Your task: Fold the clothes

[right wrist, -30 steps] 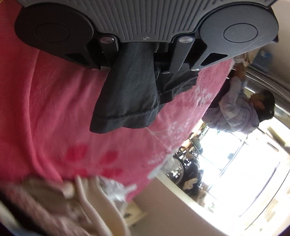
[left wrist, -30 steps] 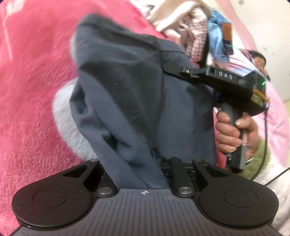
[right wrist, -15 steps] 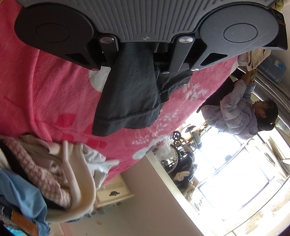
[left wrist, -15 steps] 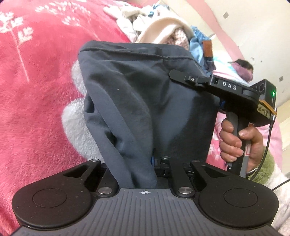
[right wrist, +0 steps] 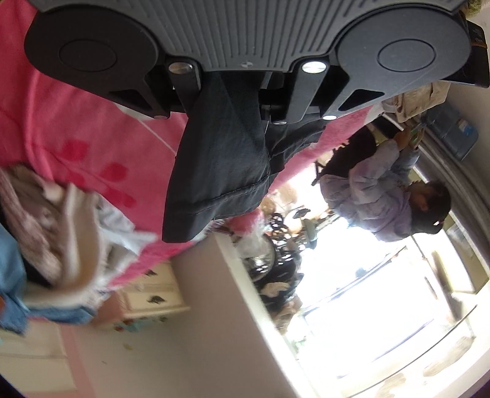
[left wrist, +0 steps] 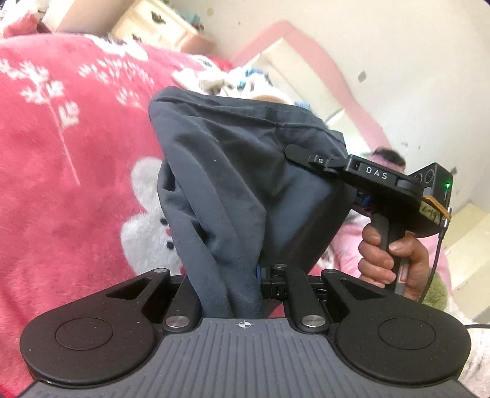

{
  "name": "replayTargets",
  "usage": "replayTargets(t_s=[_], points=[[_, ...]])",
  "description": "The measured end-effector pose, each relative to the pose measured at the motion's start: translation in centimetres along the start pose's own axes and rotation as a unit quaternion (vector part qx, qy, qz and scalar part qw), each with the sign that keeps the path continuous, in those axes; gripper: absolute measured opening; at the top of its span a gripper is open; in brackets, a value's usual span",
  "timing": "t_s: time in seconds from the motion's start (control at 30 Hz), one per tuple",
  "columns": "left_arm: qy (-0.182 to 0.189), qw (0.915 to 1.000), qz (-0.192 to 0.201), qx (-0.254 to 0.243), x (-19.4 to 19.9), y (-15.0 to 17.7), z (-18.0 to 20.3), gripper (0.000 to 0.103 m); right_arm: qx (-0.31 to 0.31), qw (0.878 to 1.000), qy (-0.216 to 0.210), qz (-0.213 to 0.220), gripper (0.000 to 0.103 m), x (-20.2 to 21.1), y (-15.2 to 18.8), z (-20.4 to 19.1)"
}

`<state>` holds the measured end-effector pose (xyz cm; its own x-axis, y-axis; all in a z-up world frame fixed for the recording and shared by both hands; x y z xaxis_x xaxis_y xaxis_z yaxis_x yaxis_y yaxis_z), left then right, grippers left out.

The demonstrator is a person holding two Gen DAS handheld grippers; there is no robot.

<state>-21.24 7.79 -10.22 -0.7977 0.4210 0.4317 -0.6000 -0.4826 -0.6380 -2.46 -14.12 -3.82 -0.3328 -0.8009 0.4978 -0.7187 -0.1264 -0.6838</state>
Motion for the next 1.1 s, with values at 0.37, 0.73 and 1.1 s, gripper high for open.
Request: replayTargets(t_s=[0.37, 0.73, 1.1], points=[[-0.044, 0.9913, 0.119, 0.035, 10.0, -1.4, -2.0, 0.01, 0.082, 0.991, -0.102, -0.02, 0.015, -6.2, -1.1, -12.1], [-0.167, 0.9548, 0.237, 0.062, 25.5, -1.5, -4.6, 0.01, 0.124, 0.955, -0.258, -0.079, 0.015, -15.5, 1.3, -29.2], [-0.264, 0.9077, 0.281, 0.166, 34.7, 1.5, -10.3, 0.01, 0.054, 0.912, -0.314, -0.257, 0.015, -28.3, 10.0, -39.1]])
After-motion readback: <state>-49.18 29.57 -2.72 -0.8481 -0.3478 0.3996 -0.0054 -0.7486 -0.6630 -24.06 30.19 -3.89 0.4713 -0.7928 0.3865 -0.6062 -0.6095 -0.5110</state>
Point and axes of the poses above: each gripper's, at about its wrist camera, not at the fingertips, and x roughly against the way its jaws point, z to its right, y to its underside, the point moved 3 cm from there along -x, roughly the way its jaws point, and after that the axes turned 8 degrees about -x, right-handed, at the moved point
